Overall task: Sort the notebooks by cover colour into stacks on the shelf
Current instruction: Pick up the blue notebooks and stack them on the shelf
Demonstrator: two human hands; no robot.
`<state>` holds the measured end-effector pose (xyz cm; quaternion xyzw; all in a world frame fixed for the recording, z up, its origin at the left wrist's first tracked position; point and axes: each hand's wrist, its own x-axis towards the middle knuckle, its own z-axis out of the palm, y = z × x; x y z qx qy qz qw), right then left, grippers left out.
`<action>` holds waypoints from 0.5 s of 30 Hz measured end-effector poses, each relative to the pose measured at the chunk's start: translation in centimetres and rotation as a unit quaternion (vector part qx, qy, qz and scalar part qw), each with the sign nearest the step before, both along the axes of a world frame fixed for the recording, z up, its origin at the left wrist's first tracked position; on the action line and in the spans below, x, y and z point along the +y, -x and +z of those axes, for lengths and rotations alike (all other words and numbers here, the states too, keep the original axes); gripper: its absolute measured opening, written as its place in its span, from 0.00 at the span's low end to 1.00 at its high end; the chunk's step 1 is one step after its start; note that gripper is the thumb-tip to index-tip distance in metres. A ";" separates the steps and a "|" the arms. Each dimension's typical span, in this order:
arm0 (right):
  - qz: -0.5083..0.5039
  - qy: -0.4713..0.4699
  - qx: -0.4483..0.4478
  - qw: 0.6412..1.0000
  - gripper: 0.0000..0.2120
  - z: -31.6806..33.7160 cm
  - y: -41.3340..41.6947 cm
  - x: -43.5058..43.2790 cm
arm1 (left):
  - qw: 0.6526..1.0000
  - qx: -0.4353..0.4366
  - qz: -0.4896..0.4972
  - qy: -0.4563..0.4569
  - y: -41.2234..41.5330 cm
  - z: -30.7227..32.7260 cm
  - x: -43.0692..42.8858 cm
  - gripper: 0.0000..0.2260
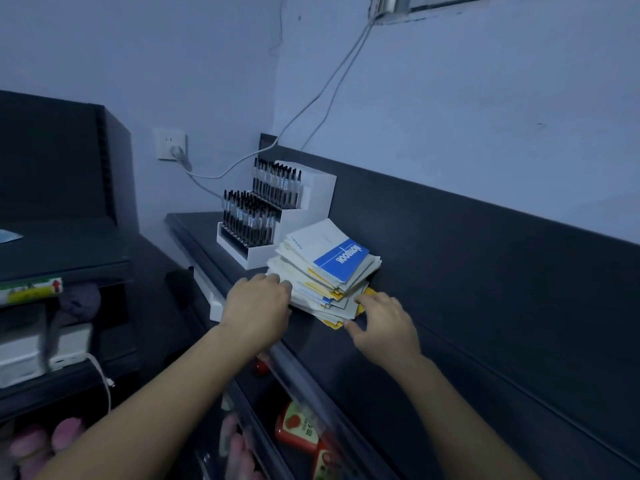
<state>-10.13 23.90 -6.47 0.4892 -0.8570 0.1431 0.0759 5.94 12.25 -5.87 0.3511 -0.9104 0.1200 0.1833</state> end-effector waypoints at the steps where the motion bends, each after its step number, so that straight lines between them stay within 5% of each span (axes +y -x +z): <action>1: -0.001 0.004 0.000 1.000 0.22 0.1 0.3 -0.9 | 1.000 0.003 -0.003 0.002 0.5 0.3 -0.9 0.11; 15: -0.068 -0.007 -0.066 0.995 0.28 1.7 3.1 -10.3 | 0.991 0.055 -0.093 -0.077 8.9 2.8 -14.4 0.11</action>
